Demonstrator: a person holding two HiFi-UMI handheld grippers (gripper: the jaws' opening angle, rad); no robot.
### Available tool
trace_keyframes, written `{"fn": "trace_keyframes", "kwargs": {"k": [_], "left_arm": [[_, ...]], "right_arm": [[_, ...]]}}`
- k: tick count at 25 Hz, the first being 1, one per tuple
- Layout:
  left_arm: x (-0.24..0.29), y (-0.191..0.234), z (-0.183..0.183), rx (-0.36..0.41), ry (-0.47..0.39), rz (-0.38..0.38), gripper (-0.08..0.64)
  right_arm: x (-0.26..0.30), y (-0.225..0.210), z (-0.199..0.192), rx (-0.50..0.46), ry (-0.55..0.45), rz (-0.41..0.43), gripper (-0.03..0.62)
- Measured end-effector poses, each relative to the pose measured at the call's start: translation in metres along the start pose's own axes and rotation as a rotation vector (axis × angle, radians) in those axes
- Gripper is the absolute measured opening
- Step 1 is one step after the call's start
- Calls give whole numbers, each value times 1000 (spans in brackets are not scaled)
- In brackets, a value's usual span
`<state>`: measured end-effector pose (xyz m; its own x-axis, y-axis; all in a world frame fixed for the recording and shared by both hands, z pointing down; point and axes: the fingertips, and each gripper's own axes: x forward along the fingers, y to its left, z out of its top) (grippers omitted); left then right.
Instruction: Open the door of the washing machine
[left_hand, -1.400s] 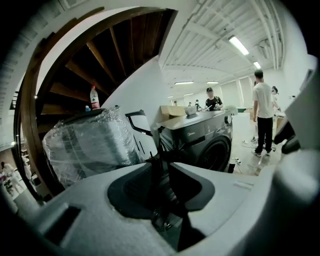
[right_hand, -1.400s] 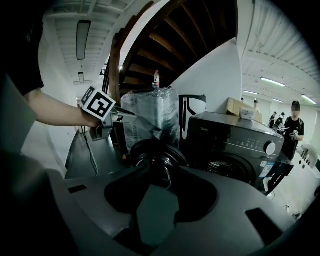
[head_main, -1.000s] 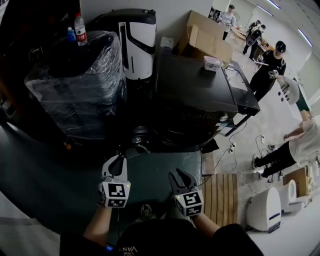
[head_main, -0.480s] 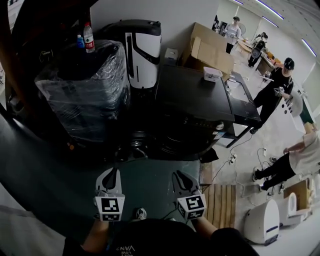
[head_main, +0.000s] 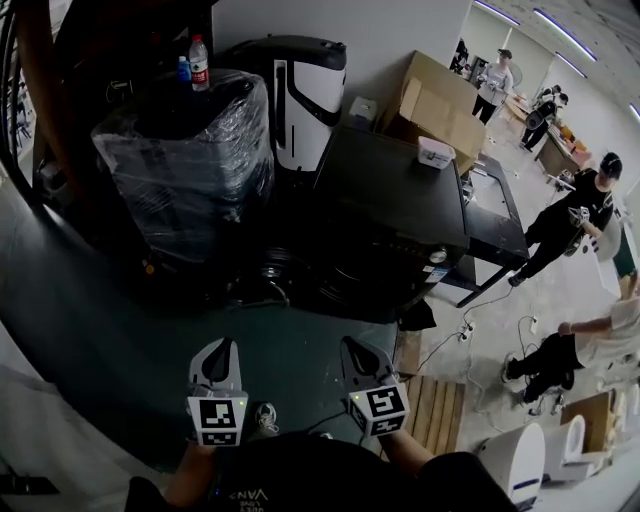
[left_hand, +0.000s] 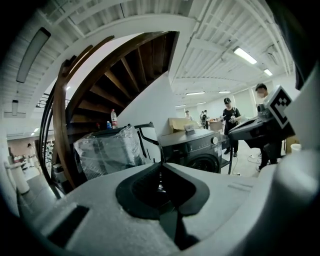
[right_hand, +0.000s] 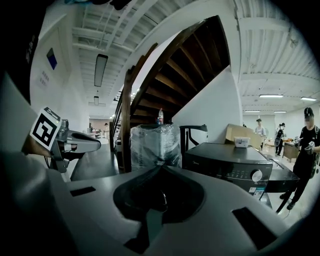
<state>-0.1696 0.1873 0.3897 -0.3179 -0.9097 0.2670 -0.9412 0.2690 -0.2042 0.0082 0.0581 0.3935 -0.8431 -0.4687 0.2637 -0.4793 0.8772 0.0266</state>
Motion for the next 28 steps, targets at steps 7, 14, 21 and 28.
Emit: {"fn": "trace_keyframes", "kwargs": {"k": [7,14,21,28], "left_arm": [[-34,-41,-3,-22,7,38,25],[-66,-77,-10,-21,29,62,22],[-81,-102,-13,-8,11,89,20],[-93,-115,-19,4,30,108,20]], "right_arm": [[-39,3,-11,11,21,77,3],[-73,5,-21,16,25,130,3],[-95,0,-35,15,43,161,2],[-103,1,-42,14,12,191,2]]}}
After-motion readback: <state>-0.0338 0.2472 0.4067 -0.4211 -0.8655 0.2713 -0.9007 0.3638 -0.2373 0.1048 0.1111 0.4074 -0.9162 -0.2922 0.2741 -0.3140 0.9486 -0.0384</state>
